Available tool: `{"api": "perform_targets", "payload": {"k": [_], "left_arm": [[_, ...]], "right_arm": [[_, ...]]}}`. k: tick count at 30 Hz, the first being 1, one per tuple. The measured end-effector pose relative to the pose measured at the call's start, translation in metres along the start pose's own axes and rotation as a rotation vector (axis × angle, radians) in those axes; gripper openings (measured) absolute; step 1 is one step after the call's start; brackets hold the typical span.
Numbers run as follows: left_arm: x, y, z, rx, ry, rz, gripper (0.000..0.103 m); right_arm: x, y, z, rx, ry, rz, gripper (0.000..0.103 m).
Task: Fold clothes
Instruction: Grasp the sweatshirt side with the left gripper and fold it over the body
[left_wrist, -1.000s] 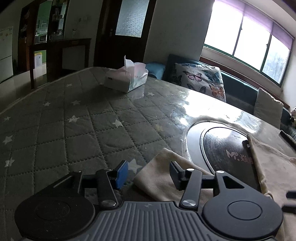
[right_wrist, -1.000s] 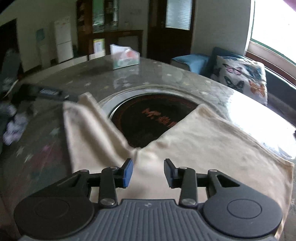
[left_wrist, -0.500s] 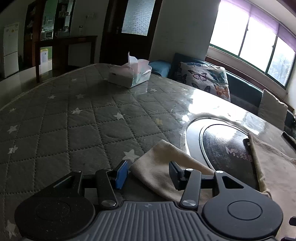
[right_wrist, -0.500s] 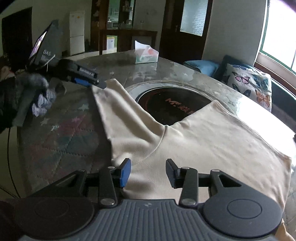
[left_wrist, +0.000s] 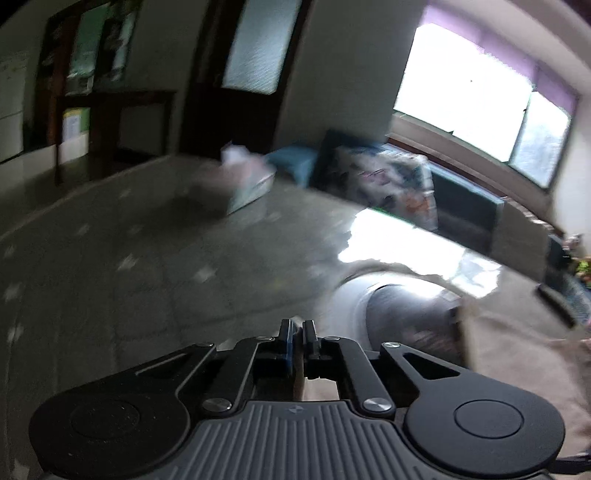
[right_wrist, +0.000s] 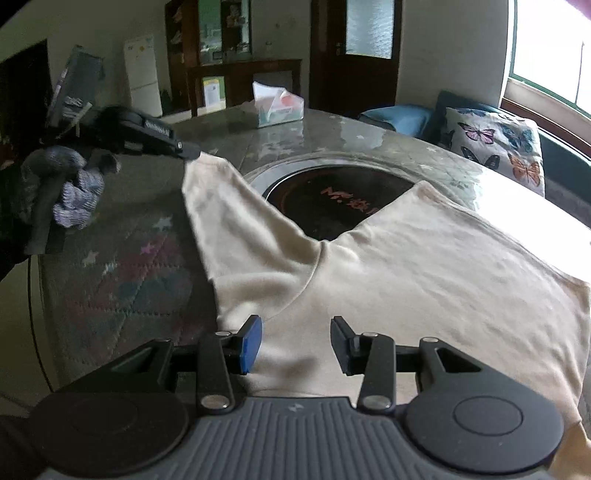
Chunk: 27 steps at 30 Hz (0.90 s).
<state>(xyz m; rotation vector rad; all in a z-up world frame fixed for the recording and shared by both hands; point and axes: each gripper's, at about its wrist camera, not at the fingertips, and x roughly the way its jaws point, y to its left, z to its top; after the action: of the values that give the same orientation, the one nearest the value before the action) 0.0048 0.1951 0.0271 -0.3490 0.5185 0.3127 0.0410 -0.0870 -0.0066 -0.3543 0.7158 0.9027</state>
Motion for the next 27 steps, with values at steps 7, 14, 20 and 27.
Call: {"api": "perform_targets", "payload": {"k": [7, 14, 20, 27], "left_arm": [[-0.037, -0.088, 0.03, 0.12, -0.084, -0.246, 0.005], [-0.051, -0.178, 0.02, 0.241, -0.063, -0.475, 0.005], [-0.047, -0.238, -0.004, 0.308, 0.015, -0.631, 0.005], [-0.035, -0.284, -0.045, 0.389, 0.132, -0.721, 0.006]], "right_arm": [[-0.019, -0.021, -0.006, 0.083, -0.037, -0.012, 0.041], [-0.046, -0.055, -0.029, 0.209, -0.079, -0.076, 0.042], [-0.064, -0.088, -0.054, 0.331, -0.084, -0.138, 0.043], [-0.07, -0.103, -0.074, 0.411, -0.076, -0.161, 0.046]]}}
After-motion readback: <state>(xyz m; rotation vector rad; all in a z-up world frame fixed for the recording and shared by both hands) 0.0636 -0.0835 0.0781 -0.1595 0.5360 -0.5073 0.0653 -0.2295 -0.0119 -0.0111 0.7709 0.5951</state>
